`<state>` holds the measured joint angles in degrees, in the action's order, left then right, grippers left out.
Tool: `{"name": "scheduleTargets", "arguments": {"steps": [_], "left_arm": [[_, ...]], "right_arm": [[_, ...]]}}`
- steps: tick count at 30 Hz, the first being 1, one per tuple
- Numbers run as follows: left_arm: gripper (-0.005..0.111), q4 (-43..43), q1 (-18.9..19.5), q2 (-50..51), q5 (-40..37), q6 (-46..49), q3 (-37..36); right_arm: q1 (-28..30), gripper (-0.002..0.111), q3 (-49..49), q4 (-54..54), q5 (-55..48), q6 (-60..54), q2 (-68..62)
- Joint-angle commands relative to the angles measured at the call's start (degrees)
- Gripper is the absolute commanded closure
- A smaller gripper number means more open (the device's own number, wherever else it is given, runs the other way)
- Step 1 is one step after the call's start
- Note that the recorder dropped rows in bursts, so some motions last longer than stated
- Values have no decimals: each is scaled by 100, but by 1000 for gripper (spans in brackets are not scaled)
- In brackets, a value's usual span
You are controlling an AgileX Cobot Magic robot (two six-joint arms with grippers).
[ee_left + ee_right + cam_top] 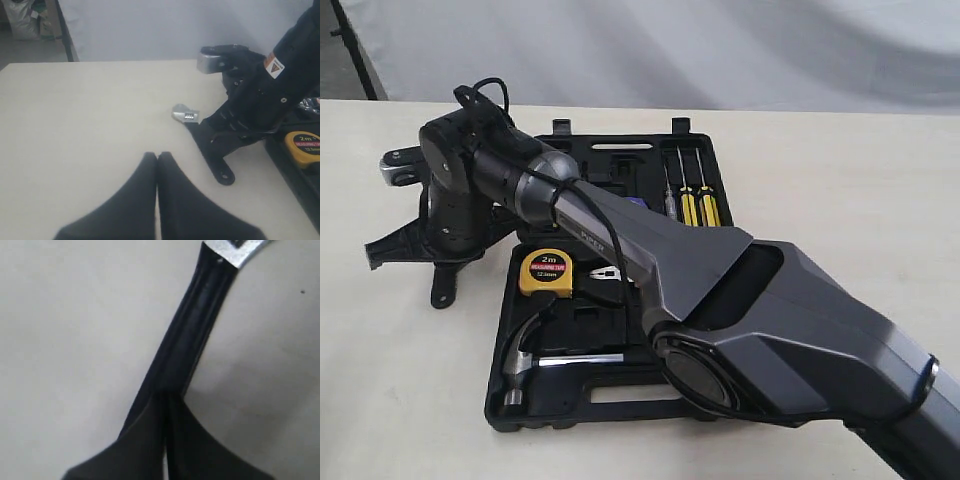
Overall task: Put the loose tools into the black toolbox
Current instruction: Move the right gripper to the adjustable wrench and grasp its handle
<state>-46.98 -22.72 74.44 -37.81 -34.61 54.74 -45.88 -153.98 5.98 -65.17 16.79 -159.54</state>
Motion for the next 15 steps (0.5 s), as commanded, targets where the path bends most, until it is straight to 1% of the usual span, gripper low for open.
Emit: {"name": "scheduleTargets", "arguments": {"steps": [1,7,11,12,13,14,15], "left_arm": [[105,78,19,-46,97,-59,-53],[105,78,19,-46,97,-59,-53],[105,78,19,-46,97,-59,-53],[105,78,19,-46,97,-59,-53],[105,78,19,-46,97,-59,-53],[105,78,19,-46,97,-59,-53],[105,78,19,-46,97,-59,-53]], "right_arm": [[-167,109,75,890,-480,-159,-132],[-207,109,75,754,-480,-157,145],[-220,108,75,288,-480,-388,501],[-220,107,75,277,-480,-512,588],[-220,103,75,287,-480,-648,650],[-230,98,75,288,-480,-826,685],[-278,91,75,288,-480,-1100,685]]}}
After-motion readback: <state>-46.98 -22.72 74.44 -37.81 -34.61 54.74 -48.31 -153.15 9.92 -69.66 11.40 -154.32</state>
